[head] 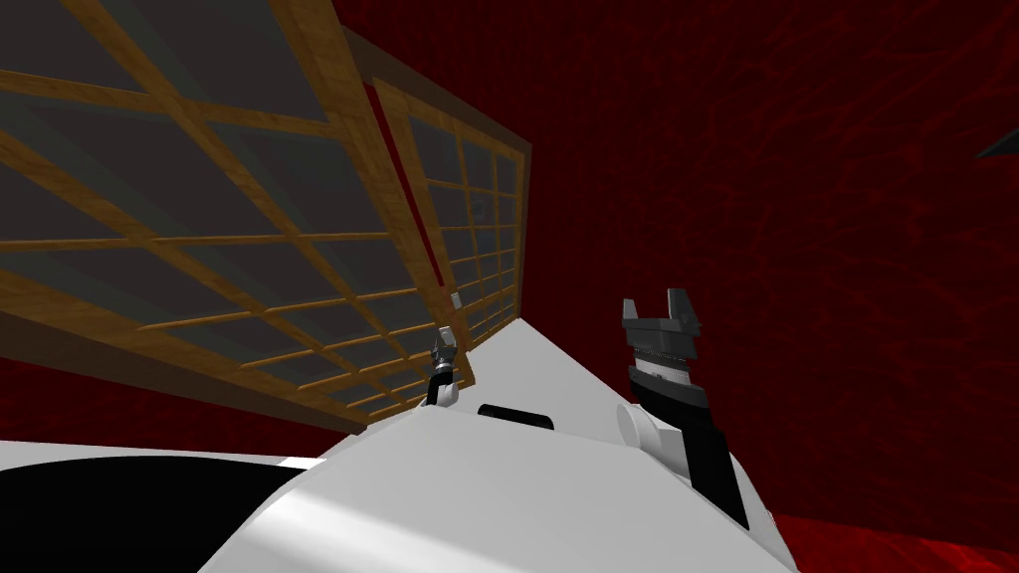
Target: Pull the door open
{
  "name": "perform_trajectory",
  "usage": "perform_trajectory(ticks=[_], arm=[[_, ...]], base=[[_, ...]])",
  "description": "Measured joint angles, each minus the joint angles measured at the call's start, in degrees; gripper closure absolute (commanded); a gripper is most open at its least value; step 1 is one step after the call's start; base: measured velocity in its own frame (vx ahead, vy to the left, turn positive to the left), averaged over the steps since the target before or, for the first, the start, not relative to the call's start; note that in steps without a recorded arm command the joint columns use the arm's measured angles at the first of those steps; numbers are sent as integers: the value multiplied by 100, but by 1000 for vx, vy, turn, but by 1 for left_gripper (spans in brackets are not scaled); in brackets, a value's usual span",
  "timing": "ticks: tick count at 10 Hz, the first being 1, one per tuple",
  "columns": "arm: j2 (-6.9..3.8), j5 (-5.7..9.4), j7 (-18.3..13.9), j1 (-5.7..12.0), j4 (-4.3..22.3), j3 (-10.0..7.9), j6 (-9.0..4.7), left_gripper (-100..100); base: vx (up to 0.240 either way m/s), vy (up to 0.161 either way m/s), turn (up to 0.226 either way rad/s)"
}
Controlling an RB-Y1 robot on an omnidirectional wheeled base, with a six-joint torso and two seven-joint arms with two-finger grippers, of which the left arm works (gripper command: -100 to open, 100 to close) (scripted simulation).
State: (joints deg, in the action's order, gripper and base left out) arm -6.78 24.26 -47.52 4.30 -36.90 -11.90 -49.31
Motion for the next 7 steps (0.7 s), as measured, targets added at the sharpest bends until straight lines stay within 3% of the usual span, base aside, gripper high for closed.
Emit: perform_trajectory(ticks=[7], arm=[[75, 411, -1028, 20, -64, 161, -15, -100]], base=[[-67, 12, -56]])
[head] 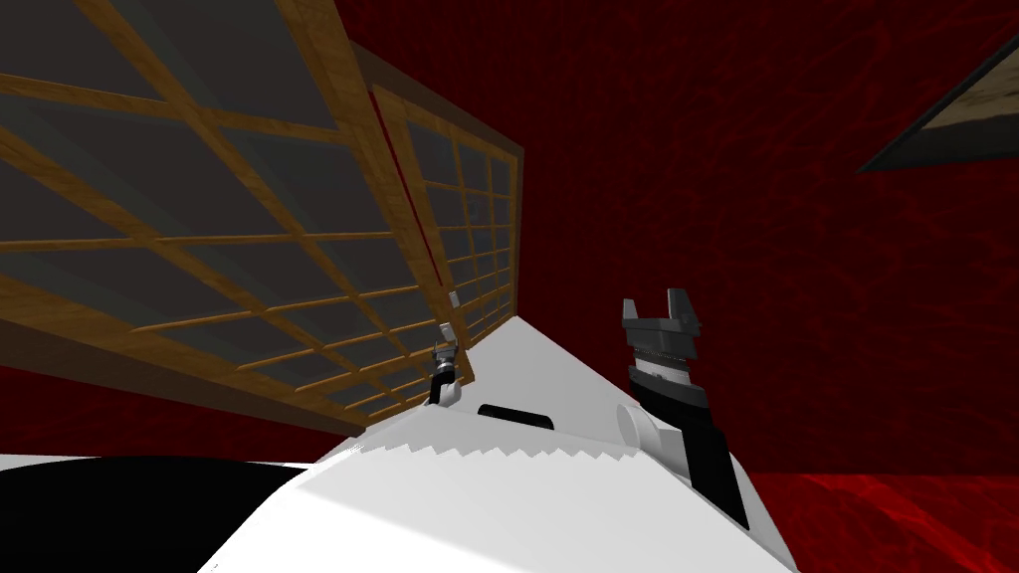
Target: Pull the door open
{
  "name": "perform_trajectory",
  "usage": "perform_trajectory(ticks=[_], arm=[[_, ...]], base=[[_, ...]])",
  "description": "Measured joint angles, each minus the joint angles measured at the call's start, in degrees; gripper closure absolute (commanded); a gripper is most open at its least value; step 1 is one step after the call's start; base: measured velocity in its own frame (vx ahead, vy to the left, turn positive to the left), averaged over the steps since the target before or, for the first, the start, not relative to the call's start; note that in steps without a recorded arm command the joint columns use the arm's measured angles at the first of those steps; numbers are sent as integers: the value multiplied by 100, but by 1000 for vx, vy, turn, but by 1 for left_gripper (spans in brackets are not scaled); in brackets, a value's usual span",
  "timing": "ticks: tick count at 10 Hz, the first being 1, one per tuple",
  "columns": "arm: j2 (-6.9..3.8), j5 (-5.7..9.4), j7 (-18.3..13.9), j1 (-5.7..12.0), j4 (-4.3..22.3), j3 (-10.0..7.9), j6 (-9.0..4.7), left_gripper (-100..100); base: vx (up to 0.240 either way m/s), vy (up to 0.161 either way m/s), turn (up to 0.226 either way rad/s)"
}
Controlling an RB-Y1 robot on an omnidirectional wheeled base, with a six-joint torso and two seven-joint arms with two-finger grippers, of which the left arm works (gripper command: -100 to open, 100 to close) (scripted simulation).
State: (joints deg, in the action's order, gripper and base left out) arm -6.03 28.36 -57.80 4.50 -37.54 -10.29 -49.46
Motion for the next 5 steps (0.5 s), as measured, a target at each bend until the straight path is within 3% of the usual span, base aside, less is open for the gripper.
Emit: perform_trajectory(ticks=[5], arm=[[49, 245, -684, 14, -32, 98, -14, -100]], base=[[-76, 10, -52]])
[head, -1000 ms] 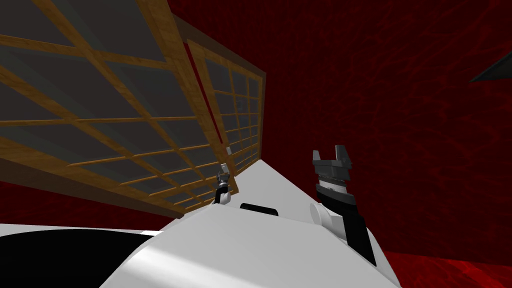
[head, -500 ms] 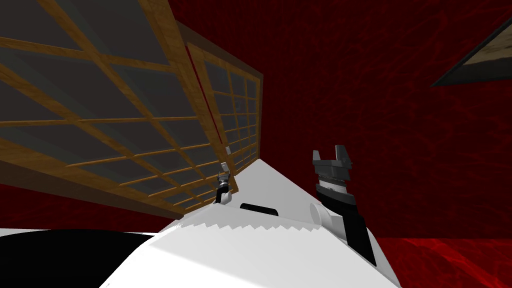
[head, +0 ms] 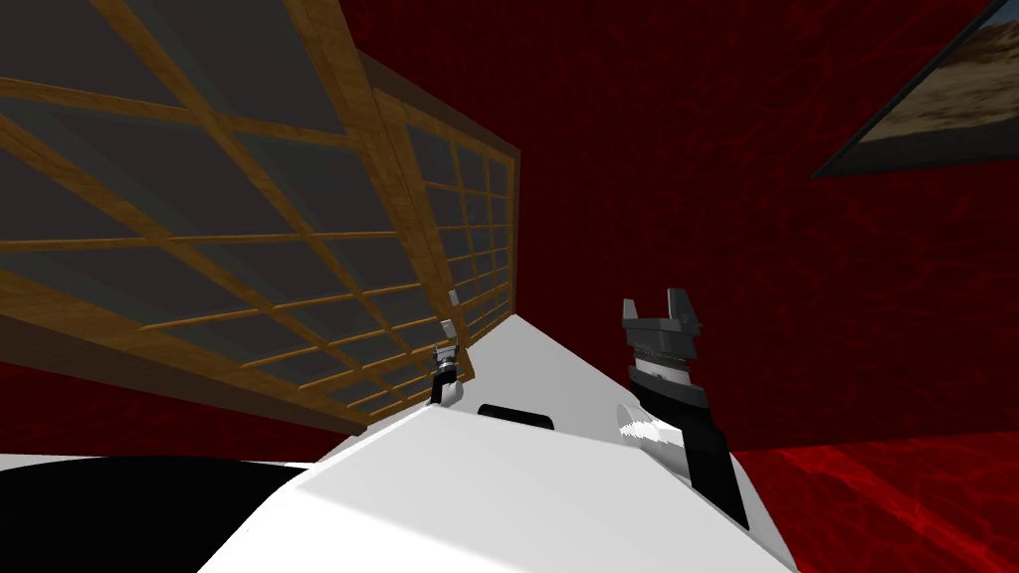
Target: Pull the door open
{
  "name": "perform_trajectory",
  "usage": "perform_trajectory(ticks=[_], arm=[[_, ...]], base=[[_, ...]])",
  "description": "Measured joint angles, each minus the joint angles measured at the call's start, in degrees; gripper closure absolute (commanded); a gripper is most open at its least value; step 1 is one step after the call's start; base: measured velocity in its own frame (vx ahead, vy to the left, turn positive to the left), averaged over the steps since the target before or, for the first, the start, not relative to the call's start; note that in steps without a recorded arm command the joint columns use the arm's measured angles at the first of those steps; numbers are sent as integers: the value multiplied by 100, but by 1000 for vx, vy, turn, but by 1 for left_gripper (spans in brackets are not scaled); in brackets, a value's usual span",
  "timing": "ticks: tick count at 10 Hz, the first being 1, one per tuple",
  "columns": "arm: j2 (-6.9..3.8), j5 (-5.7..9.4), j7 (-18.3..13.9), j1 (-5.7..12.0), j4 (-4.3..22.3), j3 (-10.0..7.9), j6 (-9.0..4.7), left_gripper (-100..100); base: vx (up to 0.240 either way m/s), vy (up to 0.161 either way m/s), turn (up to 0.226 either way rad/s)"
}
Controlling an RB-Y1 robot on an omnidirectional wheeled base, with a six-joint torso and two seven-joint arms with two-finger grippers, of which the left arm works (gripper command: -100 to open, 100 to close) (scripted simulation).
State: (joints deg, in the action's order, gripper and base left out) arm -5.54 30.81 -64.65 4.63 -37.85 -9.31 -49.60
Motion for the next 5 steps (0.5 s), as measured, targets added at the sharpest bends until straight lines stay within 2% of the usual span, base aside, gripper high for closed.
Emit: perform_trajectory(ticks=[5], arm=[[43, 219, -609, 13, -28, 86, -11, -100]], base=[[-68, 5, -40]])
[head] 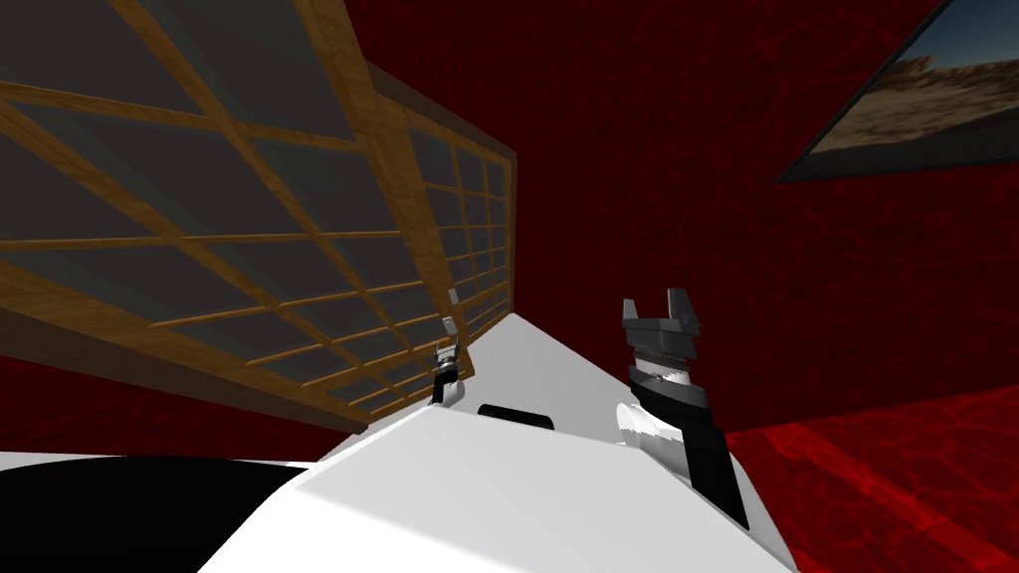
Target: Pull the door open
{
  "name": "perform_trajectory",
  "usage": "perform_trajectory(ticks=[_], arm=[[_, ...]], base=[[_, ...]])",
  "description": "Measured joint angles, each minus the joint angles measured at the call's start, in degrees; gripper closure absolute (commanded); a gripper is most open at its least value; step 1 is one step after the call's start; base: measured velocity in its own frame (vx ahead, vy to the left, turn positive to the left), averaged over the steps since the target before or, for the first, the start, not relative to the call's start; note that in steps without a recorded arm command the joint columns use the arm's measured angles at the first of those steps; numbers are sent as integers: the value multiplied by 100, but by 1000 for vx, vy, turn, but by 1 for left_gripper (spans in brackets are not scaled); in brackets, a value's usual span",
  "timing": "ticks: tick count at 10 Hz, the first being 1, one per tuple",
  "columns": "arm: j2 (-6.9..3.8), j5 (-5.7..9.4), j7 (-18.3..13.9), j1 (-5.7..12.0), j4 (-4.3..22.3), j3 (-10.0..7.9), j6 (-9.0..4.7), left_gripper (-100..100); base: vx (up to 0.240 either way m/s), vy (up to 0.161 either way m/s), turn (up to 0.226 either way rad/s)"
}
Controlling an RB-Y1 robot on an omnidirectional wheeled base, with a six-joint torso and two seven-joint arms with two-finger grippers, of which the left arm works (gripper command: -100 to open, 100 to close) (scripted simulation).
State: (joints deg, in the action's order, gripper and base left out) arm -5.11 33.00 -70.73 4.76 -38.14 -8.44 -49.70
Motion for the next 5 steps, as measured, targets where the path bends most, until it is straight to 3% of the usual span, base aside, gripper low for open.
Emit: perform_trajectory(ticks=[1, 2, 4, 5], arm=[[1, 5, -27, 0, 1, 2, -2, -100], [-76, 7, -85, -75, -52, 4, 25, -100], [-263, 0, -350, -48, 204, 31, -81, -100], [-399, 6, -478, -153, 120, 34, -33, -100]], base=[[101, -8, -38], [160, -8, -23], [200, 2, -28], [175, 3, -15]])
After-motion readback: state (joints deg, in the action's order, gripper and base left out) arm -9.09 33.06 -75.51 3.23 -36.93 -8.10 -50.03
